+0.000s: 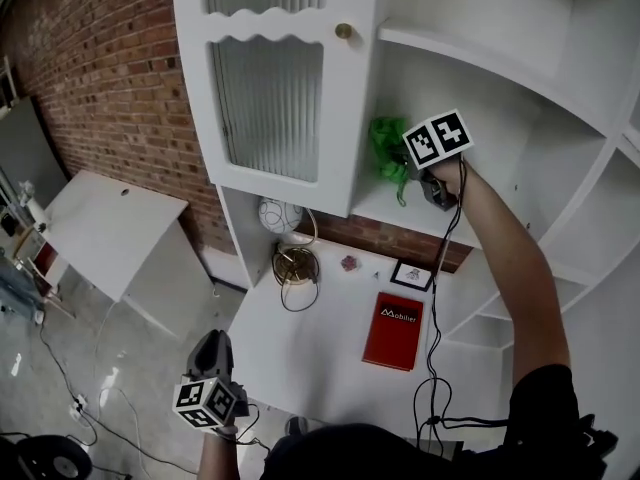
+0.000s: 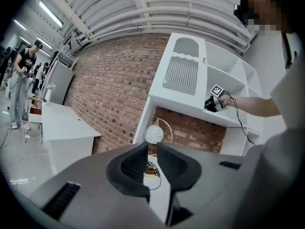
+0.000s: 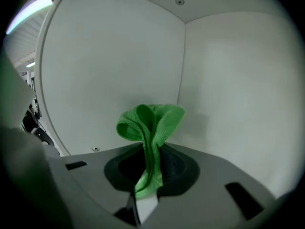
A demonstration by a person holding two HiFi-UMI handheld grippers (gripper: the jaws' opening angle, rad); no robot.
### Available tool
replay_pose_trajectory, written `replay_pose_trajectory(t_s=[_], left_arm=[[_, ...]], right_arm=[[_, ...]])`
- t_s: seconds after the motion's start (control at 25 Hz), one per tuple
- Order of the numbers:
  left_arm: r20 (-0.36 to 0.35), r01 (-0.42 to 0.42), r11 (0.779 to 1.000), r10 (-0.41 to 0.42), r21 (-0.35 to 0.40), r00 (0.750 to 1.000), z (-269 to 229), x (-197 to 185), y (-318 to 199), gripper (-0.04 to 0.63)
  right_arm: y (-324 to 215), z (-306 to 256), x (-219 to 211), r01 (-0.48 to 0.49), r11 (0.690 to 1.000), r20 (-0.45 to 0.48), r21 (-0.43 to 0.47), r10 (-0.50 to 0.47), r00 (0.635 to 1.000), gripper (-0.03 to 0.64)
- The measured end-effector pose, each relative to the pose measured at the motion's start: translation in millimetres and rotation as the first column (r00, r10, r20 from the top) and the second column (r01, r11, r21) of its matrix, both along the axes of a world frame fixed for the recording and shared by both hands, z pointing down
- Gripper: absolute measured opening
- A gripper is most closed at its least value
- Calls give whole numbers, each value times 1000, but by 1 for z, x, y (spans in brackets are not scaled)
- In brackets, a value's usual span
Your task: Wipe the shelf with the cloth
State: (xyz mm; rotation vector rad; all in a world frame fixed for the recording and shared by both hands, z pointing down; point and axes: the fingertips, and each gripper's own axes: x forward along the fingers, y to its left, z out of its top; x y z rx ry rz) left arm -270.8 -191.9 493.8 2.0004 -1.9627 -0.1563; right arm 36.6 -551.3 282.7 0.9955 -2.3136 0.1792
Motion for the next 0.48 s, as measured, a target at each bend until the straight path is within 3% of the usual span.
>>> replay_pose_trajectory(t_s=[0.2,0.48], left_arm=[[-38,58,998,-57,5,998,3,-16,18,57],[-18,55,998,-56,-18,998,11,-15,20,57]], right_arm=[[-7,18,-24,16,997,-46,-75,-19,999,54],[-8,31,-24,42,999,-235,10,-38,971,52]])
